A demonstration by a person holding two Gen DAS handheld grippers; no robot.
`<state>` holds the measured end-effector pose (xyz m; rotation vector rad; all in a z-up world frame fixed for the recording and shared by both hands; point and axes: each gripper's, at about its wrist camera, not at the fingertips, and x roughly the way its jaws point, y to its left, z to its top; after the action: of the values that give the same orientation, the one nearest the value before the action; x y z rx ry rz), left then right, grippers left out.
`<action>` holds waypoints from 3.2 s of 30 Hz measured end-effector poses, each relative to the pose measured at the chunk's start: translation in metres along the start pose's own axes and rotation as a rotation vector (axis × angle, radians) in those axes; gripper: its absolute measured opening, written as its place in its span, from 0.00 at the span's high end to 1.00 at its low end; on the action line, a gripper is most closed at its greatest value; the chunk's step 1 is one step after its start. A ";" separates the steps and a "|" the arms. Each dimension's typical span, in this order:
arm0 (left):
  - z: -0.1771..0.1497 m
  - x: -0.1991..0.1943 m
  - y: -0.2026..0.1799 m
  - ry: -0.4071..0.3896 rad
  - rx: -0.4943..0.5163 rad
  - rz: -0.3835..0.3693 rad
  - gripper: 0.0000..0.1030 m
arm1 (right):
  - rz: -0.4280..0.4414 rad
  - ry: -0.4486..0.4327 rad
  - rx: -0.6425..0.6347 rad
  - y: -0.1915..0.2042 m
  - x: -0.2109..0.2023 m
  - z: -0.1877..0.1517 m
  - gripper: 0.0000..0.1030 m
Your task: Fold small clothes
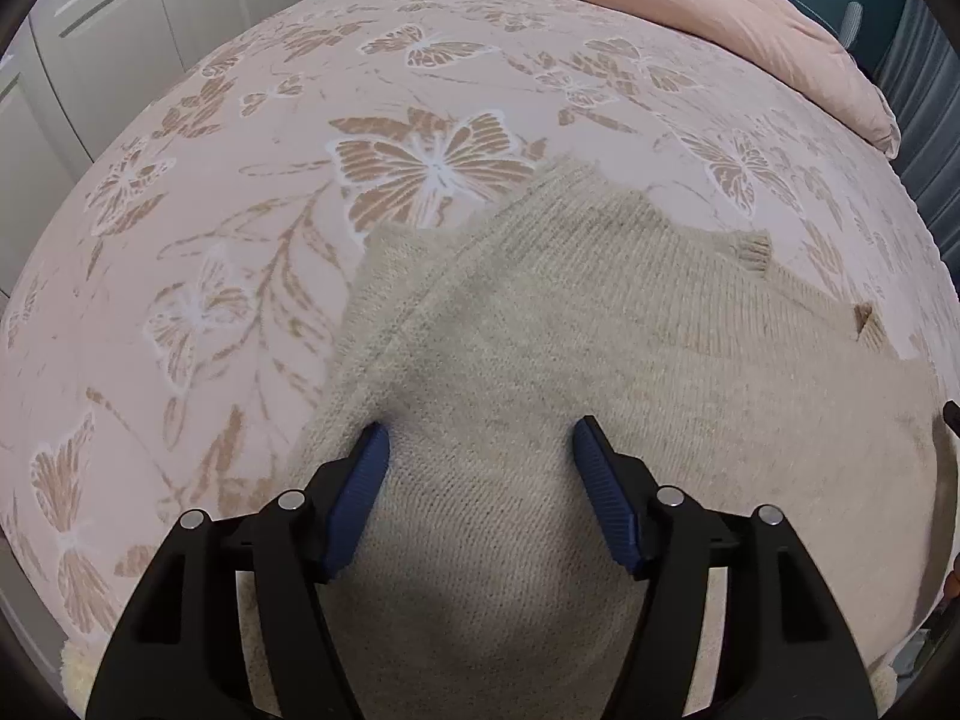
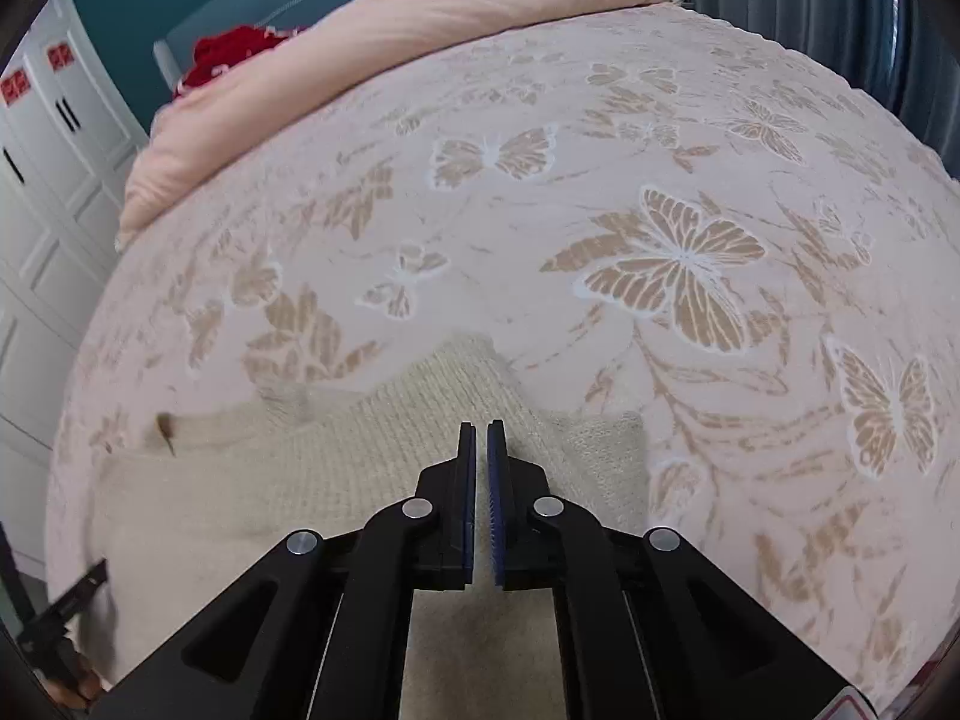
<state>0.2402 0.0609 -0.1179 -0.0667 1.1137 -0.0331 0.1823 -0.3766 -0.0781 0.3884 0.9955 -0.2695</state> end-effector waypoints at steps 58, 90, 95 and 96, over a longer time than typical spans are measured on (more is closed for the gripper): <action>-0.069 -0.044 0.084 0.133 -0.584 -0.335 0.78 | 0.292 0.071 0.489 -0.045 -0.055 -0.136 0.83; -0.137 -0.069 0.079 0.179 -0.514 -0.273 0.32 | 0.281 0.043 -0.106 0.096 -0.117 -0.137 1.00; -0.135 -0.061 0.079 0.172 -0.520 -0.271 0.34 | 0.250 0.180 -0.213 0.164 -0.051 -0.145 1.00; -0.133 -0.062 0.078 0.169 -0.513 -0.270 0.35 | 0.221 0.223 -0.230 0.169 -0.034 -0.149 1.00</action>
<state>0.0928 0.1380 -0.1267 -0.6841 1.2537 0.0065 0.1182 -0.1582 -0.0887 0.3190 1.1774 0.0900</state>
